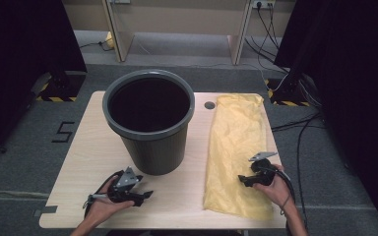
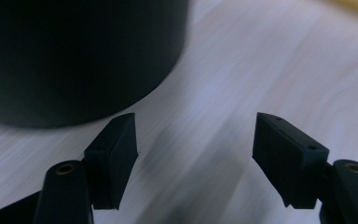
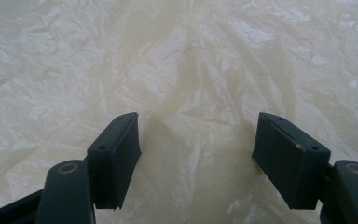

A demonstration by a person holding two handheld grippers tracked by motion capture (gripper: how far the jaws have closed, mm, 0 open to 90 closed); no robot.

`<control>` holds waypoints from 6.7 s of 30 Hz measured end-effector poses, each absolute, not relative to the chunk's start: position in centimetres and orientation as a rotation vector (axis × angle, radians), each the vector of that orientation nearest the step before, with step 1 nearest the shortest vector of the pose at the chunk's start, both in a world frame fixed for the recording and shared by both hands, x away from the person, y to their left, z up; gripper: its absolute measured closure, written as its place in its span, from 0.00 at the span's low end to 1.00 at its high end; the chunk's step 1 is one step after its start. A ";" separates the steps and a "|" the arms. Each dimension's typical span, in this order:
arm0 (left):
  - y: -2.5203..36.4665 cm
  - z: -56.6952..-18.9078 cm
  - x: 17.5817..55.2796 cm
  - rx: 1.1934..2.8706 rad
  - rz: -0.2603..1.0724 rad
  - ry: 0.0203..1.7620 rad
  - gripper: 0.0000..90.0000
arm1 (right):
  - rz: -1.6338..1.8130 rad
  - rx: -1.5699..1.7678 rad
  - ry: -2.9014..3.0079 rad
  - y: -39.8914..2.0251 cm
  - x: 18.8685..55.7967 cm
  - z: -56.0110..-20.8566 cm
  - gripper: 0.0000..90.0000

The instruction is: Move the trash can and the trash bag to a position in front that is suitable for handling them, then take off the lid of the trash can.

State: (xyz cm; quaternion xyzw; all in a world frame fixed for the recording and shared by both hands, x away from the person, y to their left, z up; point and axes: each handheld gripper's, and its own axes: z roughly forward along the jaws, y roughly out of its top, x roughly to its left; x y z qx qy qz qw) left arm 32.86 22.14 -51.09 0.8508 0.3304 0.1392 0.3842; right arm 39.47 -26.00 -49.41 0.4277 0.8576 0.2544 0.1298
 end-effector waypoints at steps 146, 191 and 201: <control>21.9 -49.7 41.4 1.830 0.437 1.215 0.19 | 1.026 1.308 2.191 -15.5 43.4 -46.0 0.29; 25.3 -51.4 38.7 1.998 0.399 1.214 0.18 | 1.002 1.409 2.229 -22.9 36.4 -48.5 0.18; 25.4 -51.1 38.8 1.994 0.396 1.215 0.18 | 0.974 1.419 2.239 -22.9 36.4 -48.7 0.18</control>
